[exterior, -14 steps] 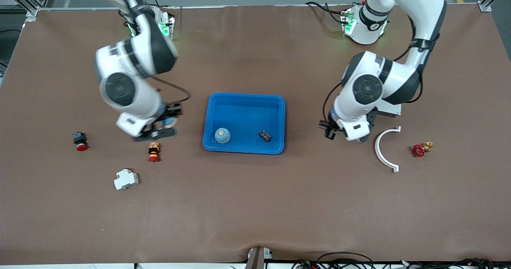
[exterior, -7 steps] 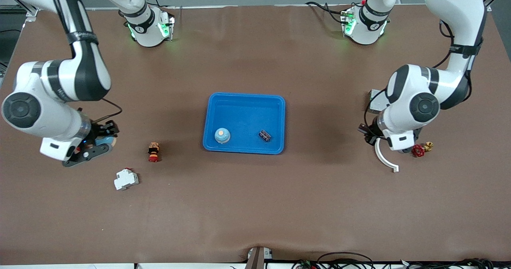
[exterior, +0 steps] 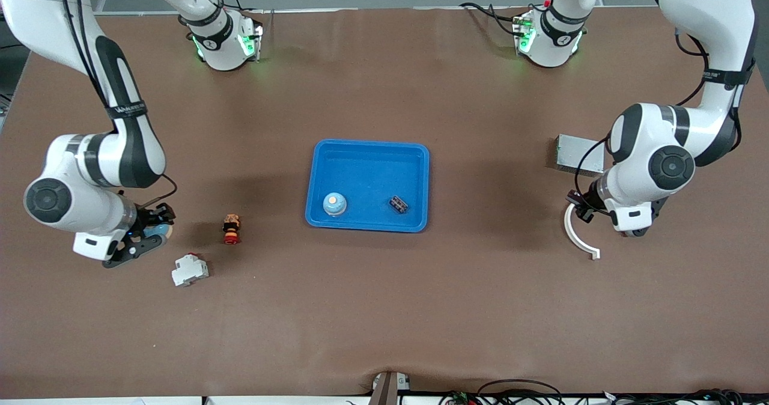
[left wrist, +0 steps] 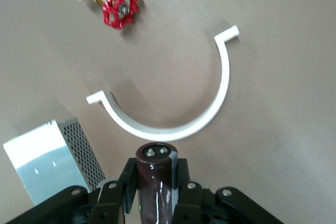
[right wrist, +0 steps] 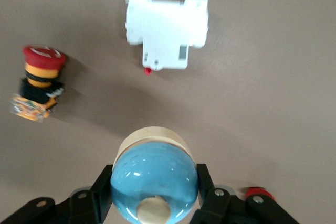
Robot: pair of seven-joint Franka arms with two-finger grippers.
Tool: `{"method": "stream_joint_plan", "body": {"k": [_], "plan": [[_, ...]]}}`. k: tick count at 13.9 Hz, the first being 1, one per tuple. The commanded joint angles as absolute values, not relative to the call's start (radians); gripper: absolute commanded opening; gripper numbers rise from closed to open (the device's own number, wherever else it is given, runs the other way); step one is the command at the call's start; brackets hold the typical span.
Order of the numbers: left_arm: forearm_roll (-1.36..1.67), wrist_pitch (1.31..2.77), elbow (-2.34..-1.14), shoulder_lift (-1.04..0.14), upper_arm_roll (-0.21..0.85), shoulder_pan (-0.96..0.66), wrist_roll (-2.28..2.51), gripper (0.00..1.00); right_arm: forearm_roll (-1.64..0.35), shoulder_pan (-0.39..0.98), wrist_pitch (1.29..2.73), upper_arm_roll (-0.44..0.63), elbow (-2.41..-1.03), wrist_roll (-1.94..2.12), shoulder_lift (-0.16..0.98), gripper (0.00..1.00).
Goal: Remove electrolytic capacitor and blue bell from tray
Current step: 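Carry the capacitor toward the white arc while the right gripper carries the bell, then set the capacitor inside the white arc while the right gripper lowers the bell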
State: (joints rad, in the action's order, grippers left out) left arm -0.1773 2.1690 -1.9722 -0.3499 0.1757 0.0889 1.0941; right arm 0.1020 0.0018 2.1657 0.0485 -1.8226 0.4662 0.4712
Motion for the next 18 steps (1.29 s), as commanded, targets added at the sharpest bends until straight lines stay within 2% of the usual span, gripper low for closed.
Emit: {"method": "stream_joint_plan", "body": {"k": [1, 10, 16, 17, 18], "plan": [[-0.257, 2.207, -1.954, -0.389, 0.184, 0.139, 1.066, 0.00, 0.106, -0.038, 2.186, 0.026, -1.903, 0.476, 0.439, 0.00], [-0.290, 2.335, -1.899, -0.520, 0.181, 0.213, 1.002, 0.00, 0.107, -0.083, 2.206, 0.028, -1.951, 0.566, 0.463, 0.00], [-0.310, 2.365, -1.898, -0.561, 0.181, 0.221, 1.002, 0.00, 0.107, -0.084, 2.319, 0.028, -2.002, 0.566, 0.502, 0.00], [-0.310, 2.365, -1.898, -0.561, 0.181, 0.221, 1.002, 0.06, 0.107, -0.084, 2.327, 0.026, -2.002, 0.566, 0.511, 0.00], [-0.311, 2.365, -1.898, -0.561, 0.181, 0.221, 1.002, 0.35, 0.107, -0.084, 2.338, 0.026, -2.003, 0.566, 0.518, 0.00]]}}
